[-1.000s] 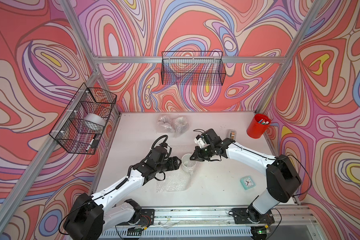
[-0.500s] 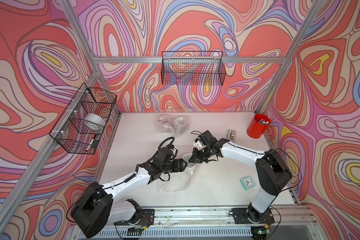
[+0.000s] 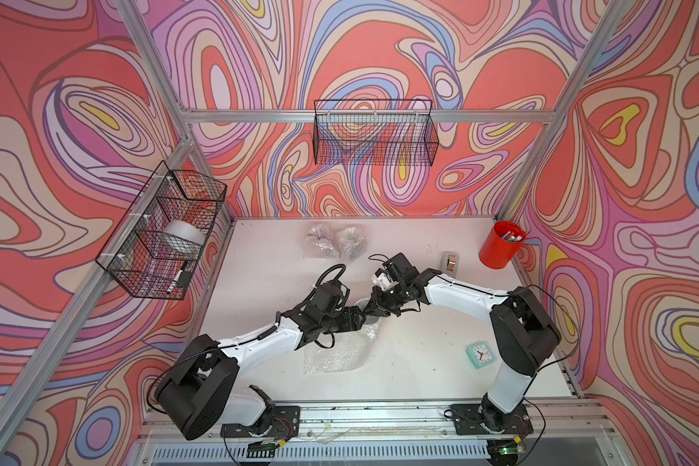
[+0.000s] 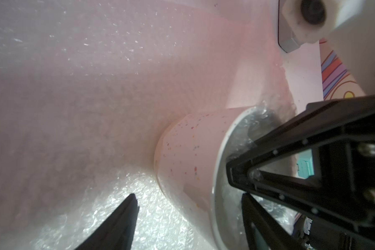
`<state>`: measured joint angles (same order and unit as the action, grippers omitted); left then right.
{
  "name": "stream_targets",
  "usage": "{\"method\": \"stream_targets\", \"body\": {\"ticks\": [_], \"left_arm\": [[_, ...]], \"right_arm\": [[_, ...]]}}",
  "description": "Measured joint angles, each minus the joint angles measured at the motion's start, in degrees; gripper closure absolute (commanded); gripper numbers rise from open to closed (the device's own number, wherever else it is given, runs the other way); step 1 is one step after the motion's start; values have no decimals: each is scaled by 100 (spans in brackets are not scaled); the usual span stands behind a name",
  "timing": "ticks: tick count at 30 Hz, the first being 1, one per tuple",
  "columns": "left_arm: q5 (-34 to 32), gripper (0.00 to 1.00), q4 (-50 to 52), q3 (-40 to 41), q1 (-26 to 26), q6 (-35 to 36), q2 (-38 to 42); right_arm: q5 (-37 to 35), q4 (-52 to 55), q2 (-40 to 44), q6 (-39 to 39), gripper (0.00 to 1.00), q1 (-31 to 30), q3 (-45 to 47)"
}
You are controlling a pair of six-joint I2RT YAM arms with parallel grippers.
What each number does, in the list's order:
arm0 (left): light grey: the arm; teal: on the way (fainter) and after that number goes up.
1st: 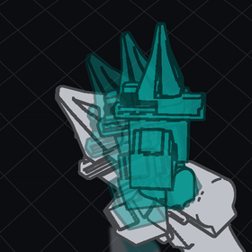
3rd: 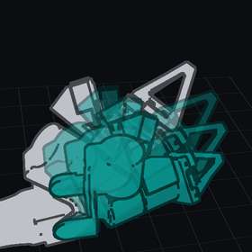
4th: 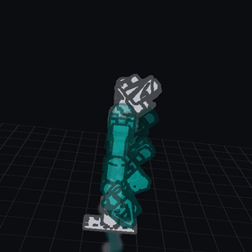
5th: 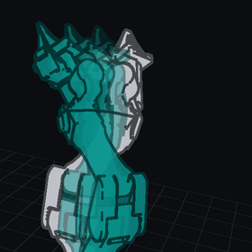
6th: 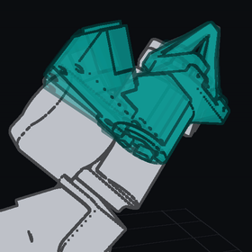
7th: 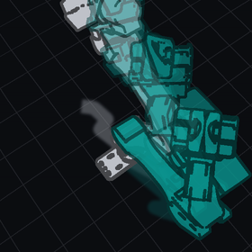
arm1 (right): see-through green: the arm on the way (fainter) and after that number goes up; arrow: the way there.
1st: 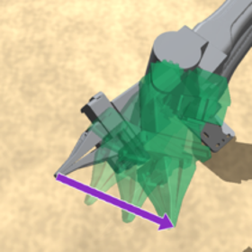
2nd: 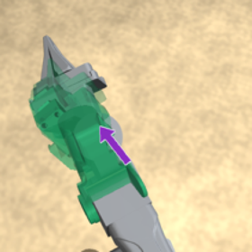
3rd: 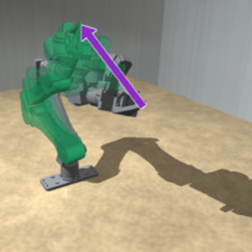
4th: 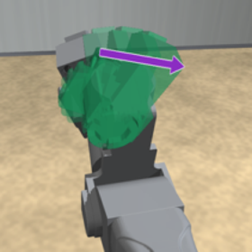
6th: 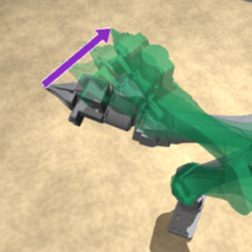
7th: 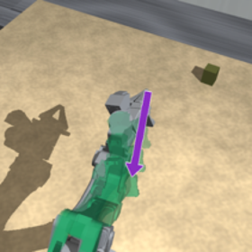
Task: Wrap mugs in bubble wrap
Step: Wrap the mug in bubble wrap.
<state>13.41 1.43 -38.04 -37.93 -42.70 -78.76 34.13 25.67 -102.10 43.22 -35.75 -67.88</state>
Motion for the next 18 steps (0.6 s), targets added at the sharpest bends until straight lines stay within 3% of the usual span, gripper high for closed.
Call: {"method": "stream_targets", "body": {"ticks": [8, 13, 18], "left_arm": [[-144, 23, 52, -50, -2, -2, -74], [-146, 24, 55, -61, -2, -2, -103], [-144, 24, 70, -125, -2, -2, -166]], "right_arm": [[-612, 205, 852, -188, 59, 0, -68], [-1552, 780, 1460, -503, 43, -4, -133], [-2457, 1534, 1274, -817, 30, -149, -245]]}}
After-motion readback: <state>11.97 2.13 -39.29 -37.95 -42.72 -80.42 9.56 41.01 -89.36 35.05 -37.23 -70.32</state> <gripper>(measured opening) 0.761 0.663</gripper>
